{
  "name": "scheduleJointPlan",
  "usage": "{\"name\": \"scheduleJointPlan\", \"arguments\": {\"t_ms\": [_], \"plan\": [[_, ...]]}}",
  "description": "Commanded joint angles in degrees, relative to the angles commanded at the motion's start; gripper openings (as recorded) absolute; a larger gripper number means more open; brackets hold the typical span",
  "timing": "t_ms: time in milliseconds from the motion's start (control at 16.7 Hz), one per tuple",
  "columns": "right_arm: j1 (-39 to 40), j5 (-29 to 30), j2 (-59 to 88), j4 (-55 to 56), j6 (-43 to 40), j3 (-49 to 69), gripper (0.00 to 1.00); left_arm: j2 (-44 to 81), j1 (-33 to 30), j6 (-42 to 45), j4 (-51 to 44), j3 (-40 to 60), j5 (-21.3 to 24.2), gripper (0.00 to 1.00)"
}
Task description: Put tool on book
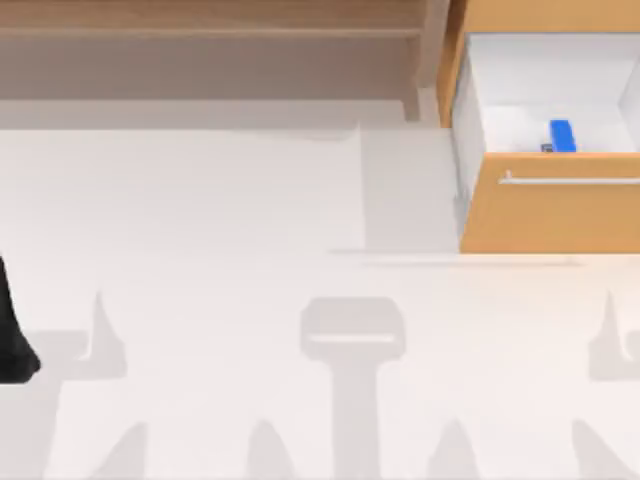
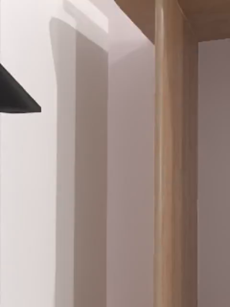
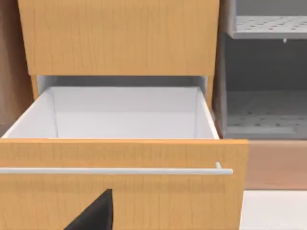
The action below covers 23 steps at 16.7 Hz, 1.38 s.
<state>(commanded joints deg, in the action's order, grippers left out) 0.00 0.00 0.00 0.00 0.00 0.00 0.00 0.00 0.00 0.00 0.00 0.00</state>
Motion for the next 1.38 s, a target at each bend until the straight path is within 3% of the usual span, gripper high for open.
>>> {"name": "scheduleJointPlan", "arguments": {"t_ms": [300,540,1380], "plan": [[0.2,0.1,3.5,-2.3,0.3,3.4,1.0,0.0,0.0,0.0,0.0,0.0,0.0,1.0],[1.0,0.2,16.6,-9.9,1.0,15.7,1.0,0.0,0.0,0.0,0.0,0.0,0.0,1.0],[6.1,0.7,102.9,-51.2,5.2,91.3,1.0,0.0,0.0,0.0,0.0,0.0,0.0,1.0]]}}
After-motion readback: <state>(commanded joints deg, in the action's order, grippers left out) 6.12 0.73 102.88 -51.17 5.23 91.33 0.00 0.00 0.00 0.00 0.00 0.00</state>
